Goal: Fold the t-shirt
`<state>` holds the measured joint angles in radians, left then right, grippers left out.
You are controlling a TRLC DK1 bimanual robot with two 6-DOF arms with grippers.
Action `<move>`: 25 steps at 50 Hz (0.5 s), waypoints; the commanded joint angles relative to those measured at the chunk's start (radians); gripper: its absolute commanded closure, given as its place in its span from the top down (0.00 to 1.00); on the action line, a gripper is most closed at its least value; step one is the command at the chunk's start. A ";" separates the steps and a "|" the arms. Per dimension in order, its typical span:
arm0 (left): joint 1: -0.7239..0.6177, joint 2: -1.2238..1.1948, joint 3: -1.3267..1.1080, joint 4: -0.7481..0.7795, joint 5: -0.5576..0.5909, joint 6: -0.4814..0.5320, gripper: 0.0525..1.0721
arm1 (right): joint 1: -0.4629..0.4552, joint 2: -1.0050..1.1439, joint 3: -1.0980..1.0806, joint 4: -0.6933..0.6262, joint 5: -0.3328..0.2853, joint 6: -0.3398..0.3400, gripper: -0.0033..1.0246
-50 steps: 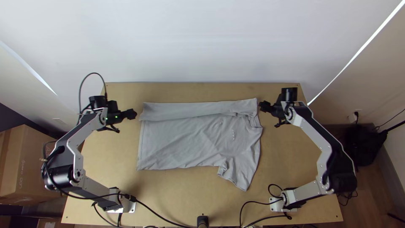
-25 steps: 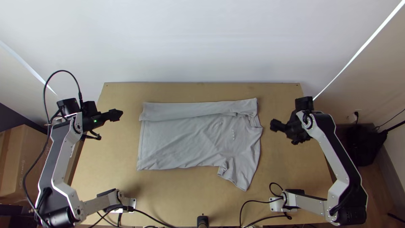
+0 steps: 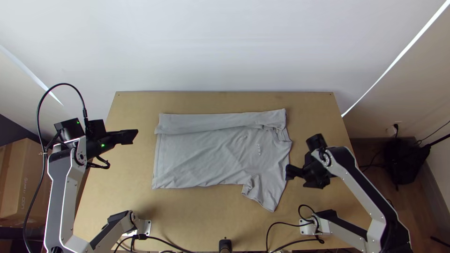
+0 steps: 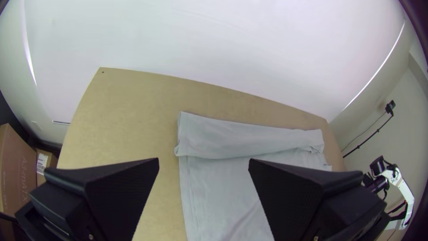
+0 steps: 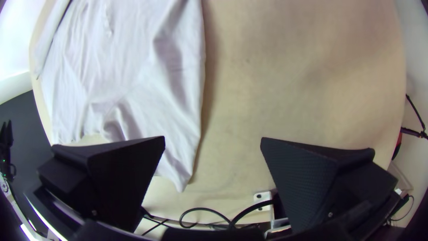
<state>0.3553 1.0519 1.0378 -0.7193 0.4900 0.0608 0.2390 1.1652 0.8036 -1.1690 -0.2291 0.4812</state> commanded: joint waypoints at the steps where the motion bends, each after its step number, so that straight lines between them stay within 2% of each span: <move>1: -0.010 -0.027 -0.024 -0.026 0.016 -0.015 0.94 | 0.120 -0.068 -0.075 0.000 -0.019 0.158 0.96; 4: -0.019 -0.032 -0.025 -0.039 0.016 -0.024 0.94 | 0.181 -0.096 -0.118 0.045 -0.018 0.183 0.94; 7: -0.022 -0.038 -0.032 -0.040 0.016 -0.030 0.94 | 0.200 -0.098 -0.138 0.065 -0.019 0.188 0.92; 9: -0.024 -0.038 -0.036 -0.042 0.016 -0.032 0.94 | 0.218 -0.091 -0.142 0.081 -0.018 0.188 0.87; 11: -0.024 -0.039 -0.041 -0.042 0.016 -0.032 0.94 | 0.224 -0.084 -0.147 0.094 -0.018 0.188 0.83; 16: -0.029 -0.047 -0.055 -0.043 0.016 -0.032 0.94 | 0.238 -0.027 -0.158 0.103 -0.032 0.181 0.81; 22: -0.035 -0.052 -0.062 -0.043 0.015 -0.032 0.94 | 0.273 0.024 -0.164 0.135 -0.033 0.180 0.67; 25: -0.035 -0.050 -0.061 -0.043 0.015 -0.032 0.94 | 0.281 0.054 -0.162 0.141 -0.035 0.178 0.67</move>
<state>0.3260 1.0195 0.9932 -0.7547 0.4904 0.0414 0.4992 1.1706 0.6617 -1.0359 -0.2558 0.6403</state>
